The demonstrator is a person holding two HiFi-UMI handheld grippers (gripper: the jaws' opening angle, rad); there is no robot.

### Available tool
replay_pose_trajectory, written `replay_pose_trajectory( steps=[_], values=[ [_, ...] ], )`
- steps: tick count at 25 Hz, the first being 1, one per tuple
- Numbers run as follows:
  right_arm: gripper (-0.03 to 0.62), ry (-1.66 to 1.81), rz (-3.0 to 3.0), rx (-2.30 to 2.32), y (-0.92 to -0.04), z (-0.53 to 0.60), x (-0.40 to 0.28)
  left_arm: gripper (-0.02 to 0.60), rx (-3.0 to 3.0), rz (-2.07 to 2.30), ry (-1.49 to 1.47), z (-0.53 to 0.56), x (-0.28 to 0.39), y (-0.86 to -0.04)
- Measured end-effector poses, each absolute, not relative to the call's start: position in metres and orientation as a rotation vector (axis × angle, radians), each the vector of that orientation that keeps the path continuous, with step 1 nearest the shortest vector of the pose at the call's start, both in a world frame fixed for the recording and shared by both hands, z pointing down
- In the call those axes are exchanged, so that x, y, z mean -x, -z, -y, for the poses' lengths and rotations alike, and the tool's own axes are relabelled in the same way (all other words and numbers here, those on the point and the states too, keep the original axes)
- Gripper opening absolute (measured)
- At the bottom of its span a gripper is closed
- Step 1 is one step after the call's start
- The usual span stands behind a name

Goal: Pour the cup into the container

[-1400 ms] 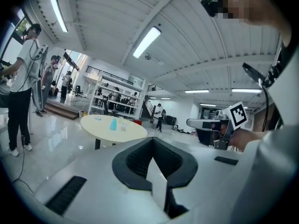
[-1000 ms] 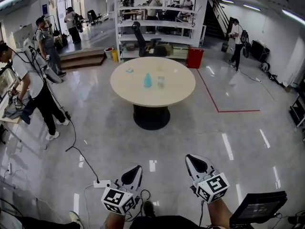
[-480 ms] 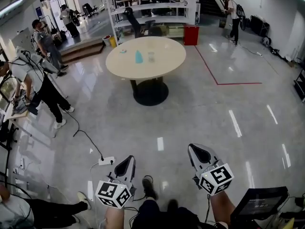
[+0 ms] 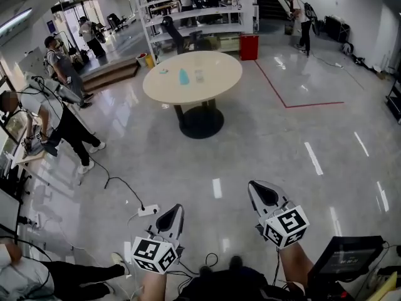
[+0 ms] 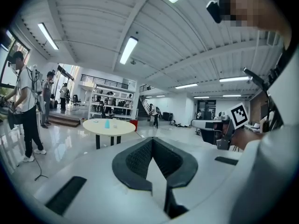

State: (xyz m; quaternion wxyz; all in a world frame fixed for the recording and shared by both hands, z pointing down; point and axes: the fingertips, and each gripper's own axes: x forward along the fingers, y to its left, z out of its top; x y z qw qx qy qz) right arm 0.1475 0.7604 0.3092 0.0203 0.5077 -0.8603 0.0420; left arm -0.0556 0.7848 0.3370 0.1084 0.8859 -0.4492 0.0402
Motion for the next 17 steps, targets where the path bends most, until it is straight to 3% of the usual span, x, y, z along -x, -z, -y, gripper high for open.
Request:
replay_pose_trajectory(
  steps=[17],
  values=[
    [0.006, -0.086, 2.628, -1.556, -0.289, -0.787, -0.101, 0.0, -2.634, 1.283, 0.012, -0.799, 0.092, -0.316]
  ],
)
